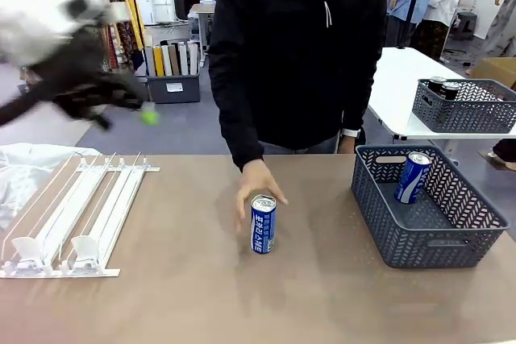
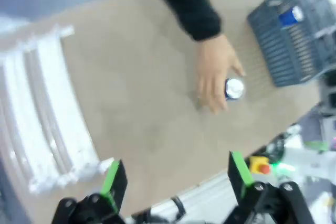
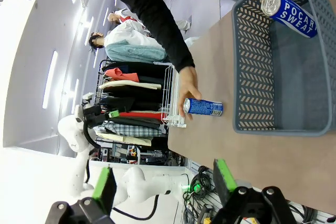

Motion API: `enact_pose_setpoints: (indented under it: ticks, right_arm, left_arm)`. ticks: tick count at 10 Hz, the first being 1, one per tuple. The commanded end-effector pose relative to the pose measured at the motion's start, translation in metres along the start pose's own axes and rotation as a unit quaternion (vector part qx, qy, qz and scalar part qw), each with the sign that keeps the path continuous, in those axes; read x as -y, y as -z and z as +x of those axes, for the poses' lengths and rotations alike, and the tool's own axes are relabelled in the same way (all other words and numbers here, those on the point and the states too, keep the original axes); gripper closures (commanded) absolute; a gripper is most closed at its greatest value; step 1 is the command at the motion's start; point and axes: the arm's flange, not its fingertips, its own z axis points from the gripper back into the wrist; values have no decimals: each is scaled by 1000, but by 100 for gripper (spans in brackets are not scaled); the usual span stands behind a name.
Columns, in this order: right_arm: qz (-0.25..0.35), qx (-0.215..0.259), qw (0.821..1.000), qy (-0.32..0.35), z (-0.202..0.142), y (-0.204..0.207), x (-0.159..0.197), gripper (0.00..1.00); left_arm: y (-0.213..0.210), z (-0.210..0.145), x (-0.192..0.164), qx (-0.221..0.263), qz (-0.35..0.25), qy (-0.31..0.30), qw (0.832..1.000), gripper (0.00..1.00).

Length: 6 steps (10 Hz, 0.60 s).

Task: Retrieve and store the cans from the dispenser.
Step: Pick up one can from the Automatic Can Dispenser and place it in the middle of the table.

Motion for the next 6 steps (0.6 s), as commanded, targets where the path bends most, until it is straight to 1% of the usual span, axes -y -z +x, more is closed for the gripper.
enact_pose_setpoints:
  ticks: [1, 2, 3, 4, 5, 6]
  right_arm:
    - [7, 4, 1000, -7, 1, -1, -2, 0]
    - [7, 4, 1000, -7, 1, -1, -2, 0]
    - [7, 4, 1000, -7, 1, -1, -2, 0]
    - [7, 4, 1000, -7, 1, -1, -2, 0]
    - [7, 4, 1000, -7, 1, -1, -2, 0]
    - [7, 4, 1000, -7, 1, -1, -2, 0]
  left_arm:
    - [-35, -46, -112, 33, -38, -154, 987, 0]
    - [-42, -73, -166, 40, -80, -221, 971, 0]
    - [-41, -101, -208, 46, -130, -265, 954, 0]
    - [-35, -125, -239, 49, -162, -300, 939, 0]
    - [-31, -138, -254, 59, -192, -310, 929, 0]
    - [-25, -141, -262, 44, -220, -302, 927, 0]
